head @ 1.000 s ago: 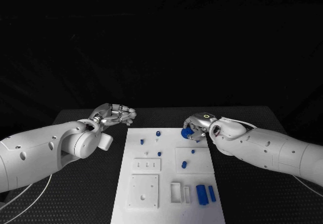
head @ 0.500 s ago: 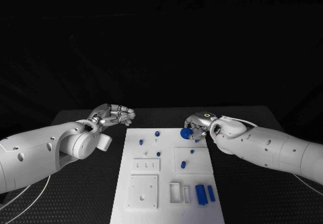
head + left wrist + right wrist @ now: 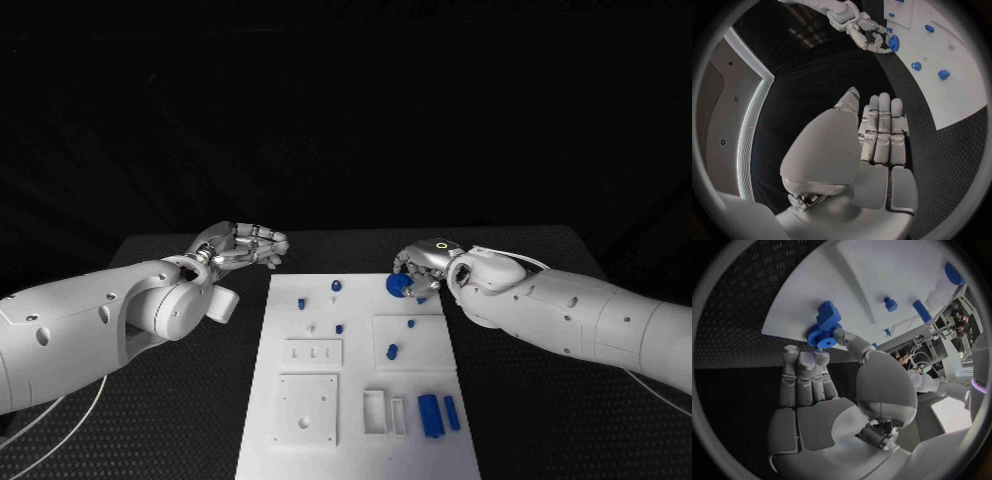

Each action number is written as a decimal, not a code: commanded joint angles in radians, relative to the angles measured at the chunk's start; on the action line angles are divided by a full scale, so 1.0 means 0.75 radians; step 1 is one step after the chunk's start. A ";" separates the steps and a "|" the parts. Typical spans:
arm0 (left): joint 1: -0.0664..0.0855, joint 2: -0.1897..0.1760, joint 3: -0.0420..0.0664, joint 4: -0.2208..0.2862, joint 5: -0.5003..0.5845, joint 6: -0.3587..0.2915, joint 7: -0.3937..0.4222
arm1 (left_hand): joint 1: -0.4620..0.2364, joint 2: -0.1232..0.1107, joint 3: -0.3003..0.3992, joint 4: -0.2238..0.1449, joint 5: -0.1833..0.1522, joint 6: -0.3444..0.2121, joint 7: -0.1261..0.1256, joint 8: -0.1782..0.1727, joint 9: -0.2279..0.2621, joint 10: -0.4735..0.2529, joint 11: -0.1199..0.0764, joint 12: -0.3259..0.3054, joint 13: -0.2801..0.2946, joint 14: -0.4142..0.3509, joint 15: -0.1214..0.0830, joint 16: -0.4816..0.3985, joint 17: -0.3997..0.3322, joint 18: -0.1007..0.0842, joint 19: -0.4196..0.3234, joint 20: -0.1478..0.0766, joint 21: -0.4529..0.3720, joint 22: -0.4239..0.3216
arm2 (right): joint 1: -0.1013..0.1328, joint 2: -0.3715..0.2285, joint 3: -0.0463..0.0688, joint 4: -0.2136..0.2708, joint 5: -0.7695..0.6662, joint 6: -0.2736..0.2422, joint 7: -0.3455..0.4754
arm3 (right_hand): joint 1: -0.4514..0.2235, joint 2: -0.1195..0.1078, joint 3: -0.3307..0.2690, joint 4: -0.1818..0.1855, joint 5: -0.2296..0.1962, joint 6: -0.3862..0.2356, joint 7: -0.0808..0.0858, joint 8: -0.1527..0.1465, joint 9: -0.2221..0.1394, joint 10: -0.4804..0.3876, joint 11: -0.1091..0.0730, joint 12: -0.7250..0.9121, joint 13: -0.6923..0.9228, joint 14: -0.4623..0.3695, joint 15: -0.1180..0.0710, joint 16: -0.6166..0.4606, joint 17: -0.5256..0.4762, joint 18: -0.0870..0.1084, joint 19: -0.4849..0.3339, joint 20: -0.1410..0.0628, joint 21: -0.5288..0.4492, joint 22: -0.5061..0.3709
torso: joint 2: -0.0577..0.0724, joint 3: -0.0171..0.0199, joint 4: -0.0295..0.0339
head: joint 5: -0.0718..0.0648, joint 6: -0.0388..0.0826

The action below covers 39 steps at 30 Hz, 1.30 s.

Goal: Assemble the parts on the task board

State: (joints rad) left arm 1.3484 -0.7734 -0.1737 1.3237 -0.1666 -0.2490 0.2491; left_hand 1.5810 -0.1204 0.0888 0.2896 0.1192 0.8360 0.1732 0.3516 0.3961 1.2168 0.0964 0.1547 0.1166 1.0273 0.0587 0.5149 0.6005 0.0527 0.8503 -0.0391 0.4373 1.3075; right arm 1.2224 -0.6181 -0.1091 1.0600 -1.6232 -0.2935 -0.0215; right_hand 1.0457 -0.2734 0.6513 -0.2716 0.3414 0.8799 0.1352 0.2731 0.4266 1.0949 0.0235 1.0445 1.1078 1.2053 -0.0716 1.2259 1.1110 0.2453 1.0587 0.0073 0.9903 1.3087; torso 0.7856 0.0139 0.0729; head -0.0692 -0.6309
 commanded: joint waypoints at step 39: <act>0.003 -0.004 0.001 0.010 -0.007 0.019 -0.002 | 0.002 0.009 -0.009 0.000 -0.008 0.002 0.001 -0.001 -0.002 0.006 0.007 -0.009 -0.002 -0.003 0.007 -0.010 0.003 0.015 -0.008 0.004 0.009 0.024 | -0.005 0.014 -0.017 -0.021 -0.110 0.126 -0.009 | 0.070 0.034 0.078 0.036 -0.168 0.185 -0.047 0.093 0.066 0.026 -0.045 0.057 -0.032 0.022 -0.051 0.034 -0.021 0.022 0.011 -0.015 0.018 0.020 | 0.000 -0.0001 0.0022 | -0.011 -0.009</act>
State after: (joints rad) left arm 1.3488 -0.7773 -0.1737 1.3279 -0.1683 -0.2475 0.2452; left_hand 1.5810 -0.1204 0.0888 0.2896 0.1192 0.8360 0.1731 0.3516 0.3953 1.2168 0.0964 0.1547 0.1166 1.0273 0.0587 0.5110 0.6016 0.0461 0.8504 -0.0390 0.4373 1.3081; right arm 1.2327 -0.6068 -0.1113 1.0489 -1.6690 -0.2590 -0.0145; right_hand 1.0976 -0.2622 0.7099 -0.2493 0.2197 0.9029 0.1123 0.3395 0.4710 1.1152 -0.0042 1.0843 1.0849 1.2234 -0.1029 1.2491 1.0962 0.2453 1.0626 -0.0040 0.9989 1.3084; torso 0.7853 0.0139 0.0737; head -0.0773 -0.6378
